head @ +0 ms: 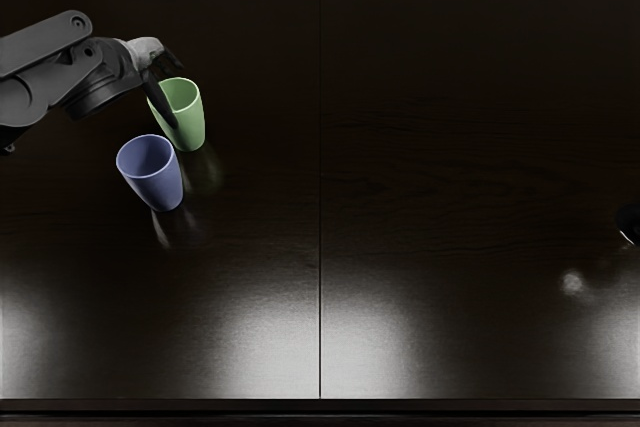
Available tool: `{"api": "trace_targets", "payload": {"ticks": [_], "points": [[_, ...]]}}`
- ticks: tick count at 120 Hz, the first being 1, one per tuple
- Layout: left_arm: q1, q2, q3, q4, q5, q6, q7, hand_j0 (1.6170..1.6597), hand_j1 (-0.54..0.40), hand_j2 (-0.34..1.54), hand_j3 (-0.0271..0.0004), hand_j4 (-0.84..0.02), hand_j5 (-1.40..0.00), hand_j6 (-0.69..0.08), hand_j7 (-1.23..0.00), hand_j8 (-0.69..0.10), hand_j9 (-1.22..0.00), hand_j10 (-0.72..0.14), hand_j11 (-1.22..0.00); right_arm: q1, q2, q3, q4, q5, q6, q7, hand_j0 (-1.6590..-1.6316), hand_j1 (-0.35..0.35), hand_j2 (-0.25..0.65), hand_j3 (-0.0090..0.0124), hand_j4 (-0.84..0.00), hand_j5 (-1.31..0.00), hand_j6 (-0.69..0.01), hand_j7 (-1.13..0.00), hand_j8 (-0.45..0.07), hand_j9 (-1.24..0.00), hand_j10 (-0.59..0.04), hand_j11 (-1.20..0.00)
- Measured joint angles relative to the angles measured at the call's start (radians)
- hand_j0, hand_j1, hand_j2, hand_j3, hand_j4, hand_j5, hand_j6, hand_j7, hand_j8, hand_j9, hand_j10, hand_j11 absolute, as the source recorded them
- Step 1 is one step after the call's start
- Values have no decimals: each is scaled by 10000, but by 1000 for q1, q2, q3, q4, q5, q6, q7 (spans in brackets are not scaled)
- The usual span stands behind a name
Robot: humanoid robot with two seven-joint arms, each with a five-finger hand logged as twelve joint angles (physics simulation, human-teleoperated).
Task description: Pick up cup and place in cup with left hand
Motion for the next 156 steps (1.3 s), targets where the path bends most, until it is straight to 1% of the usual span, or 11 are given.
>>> {"api": "trace_targets", "payload": {"ticks": [24,43,48,55,67,86,99,112,121,126,156], "points": [[3,-1,5,0,0,9,0,16562,-164,308,0,-3301,-4464,-3306,-4465,-3301,-4470,-3288,-4475,0,0,0,0,0,0,0,-16581,-3489,-2,0,0,0,5,0,3,0,2,0],[4,-2,7,0,0,16,0,16562,-429,764,0,-3513,-4766,-3521,-4763,-3521,-4762,-3512,-4763,0,0,0,0,0,0,0,-16581,-3489,-2,0,0,0,5,0,3,0,2,0],[4,-3,7,0,0,17,0,16560,-187,1039,0,-3576,-4825,-3584,-4821,-3585,-4819,-3577,-4819,0,0,0,0,0,0,0,-16581,-3489,-2,0,0,0,5,0,3,0,2,0],[5,-3,8,0,0,17,0,16563,-520,440,0,-3645,-4898,-3657,-4889,-3662,-4882,-3659,-4876,0,0,0,0,0,0,0,-16581,-3489,-2,0,0,1,5,0,3,0,2,0],[3,-8,19,0,2,17,1,16565,-762,1100,0,-3722,-5015,-3744,-4993,-3760,-4973,-3767,-4954,0,0,0,0,0,0,0,-16581,-3489,-2,0,0,0,5,0,3,0,2,0],[2,-9,27,0,2,17,1,16559,-324,395,0,-3808,-5084,-3840,-5047,-3867,-5012,-3886,-4977,0,0,0,0,0,0,0,-16581,-3489,-2,0,0,1,5,0,4,0,3,0],[1,-10,29,-1,1,17,1,16557,-345,-210,0,-3841,-5109,-3875,-5070,-3903,-5033,-3924,-4995,0,0,0,0,0,0,0,-16581,-3489,-2,0,0,1,5,0,4,0,2,0],[2,-11,30,-2,0,18,0,16560,-492,-66,0,-3939,-5195,-3965,-5166,-3987,-5137,-4003,-5108,0,0,0,0,0,0,0,-16581,-3489,-2,0,0,1,5,0,4,0,3,0],[1,-11,30,-3,1,18,0,16563,-802,436,0,-4095,-5356,-3795,-5345,-3790,-5330,-4130,-5305,0,0,0,0,0,0,0,-16581,-3489,-2,0,0,1,5,0,4,0,2,0],[-1,-11,30,-3,-2,17,0,16563,-884,642,0,-4099,-5543,-3380,-5480,-3518,-5448,-4170,-5428,0,0,0,0,0,0,0,-16581,-3489,-2,0,0,1,5,0,4,0,2,0],[-19,-7,29,-31,-11,15,0,16558,-835,542,0,-4389,-5854,-3373,-5817,-3413,-5830,-4410,-5821,0,0,0,0,0,0,0,-16581,-3489,-3,0,0,0,5,0,4,0,2,0]]}}
